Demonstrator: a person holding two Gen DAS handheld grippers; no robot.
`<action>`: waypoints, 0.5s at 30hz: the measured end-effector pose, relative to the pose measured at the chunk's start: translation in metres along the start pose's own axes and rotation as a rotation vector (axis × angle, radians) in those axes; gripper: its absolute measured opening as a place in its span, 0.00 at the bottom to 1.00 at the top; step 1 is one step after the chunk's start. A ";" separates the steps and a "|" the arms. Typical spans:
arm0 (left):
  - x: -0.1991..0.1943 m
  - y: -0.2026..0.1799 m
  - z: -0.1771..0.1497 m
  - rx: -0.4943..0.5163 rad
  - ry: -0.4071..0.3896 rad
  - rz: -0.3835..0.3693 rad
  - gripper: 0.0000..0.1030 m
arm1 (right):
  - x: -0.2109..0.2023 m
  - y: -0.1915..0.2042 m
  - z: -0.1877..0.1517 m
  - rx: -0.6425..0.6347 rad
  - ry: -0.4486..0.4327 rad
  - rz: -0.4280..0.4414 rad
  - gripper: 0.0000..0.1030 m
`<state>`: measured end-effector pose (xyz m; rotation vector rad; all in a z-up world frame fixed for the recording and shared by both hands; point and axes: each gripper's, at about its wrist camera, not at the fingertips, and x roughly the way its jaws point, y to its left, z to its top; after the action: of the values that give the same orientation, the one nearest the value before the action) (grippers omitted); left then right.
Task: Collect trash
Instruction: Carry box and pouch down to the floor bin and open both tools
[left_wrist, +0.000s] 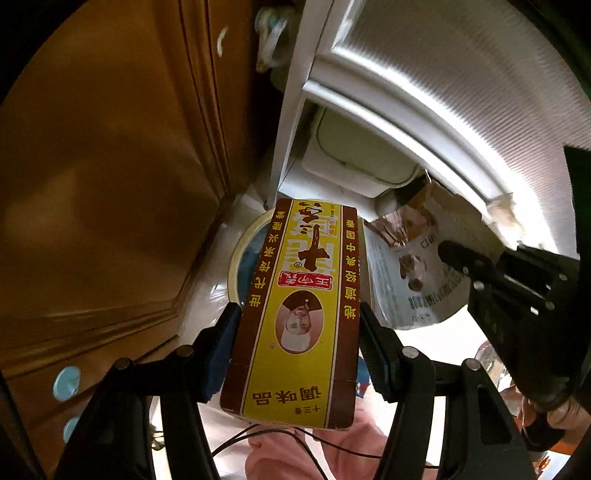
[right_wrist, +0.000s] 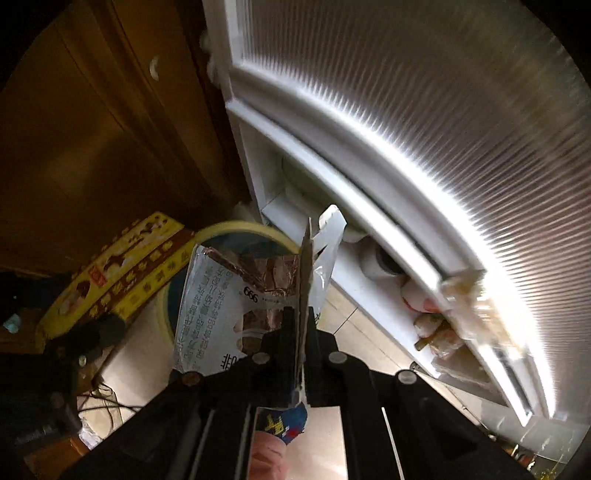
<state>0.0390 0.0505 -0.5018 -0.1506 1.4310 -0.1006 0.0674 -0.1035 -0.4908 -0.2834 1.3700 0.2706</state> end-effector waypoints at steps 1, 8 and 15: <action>0.007 0.003 0.002 -0.003 0.004 0.001 0.59 | 0.009 0.000 -0.002 0.004 0.011 0.015 0.05; 0.033 0.014 -0.001 -0.022 0.043 -0.022 0.66 | 0.037 -0.002 -0.013 0.052 0.046 0.063 0.18; 0.034 0.014 -0.003 -0.023 0.059 -0.004 0.82 | 0.038 -0.001 -0.009 0.083 0.049 0.092 0.24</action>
<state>0.0401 0.0590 -0.5379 -0.1704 1.4916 -0.0924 0.0662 -0.1070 -0.5298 -0.1589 1.4411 0.2836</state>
